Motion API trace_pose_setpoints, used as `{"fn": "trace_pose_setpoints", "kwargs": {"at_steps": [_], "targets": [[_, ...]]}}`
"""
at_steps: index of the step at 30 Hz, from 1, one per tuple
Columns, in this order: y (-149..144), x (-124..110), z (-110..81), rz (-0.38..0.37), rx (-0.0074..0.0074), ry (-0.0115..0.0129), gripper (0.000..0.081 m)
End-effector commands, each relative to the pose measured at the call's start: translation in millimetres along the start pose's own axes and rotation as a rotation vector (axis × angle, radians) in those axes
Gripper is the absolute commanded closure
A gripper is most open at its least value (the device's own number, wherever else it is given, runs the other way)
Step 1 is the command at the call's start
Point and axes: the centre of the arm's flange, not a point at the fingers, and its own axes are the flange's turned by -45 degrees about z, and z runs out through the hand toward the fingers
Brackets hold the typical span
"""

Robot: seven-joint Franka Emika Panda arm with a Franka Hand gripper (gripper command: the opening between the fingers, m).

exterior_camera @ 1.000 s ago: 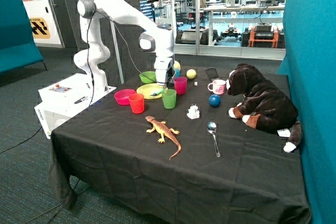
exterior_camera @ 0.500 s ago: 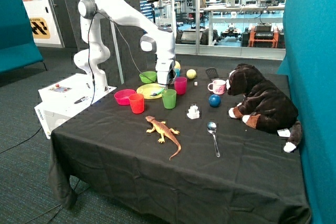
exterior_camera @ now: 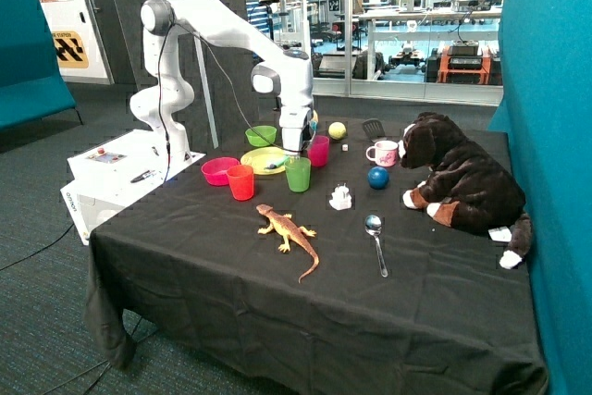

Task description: Match the cups with the appropriate bowls

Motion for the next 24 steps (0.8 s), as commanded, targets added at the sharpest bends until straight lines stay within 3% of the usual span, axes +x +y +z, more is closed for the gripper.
{"fn": "trace_pose_setpoints", "kwargs": {"at_steps": [1, 12, 18, 24], "targets": [[4, 0, 6.7, 0.013, -0.0008, 0.0002, 0.0460], [7, -3, 13.5, 0.020, -0.0008, 0.0002, 0.0472], [4, -4, 16.5, 0.020, -0.0008, 0.0002, 0.0562], [2, -5, 19.8, 0.020, -0.0008, 0.0002, 0.0562]]}}
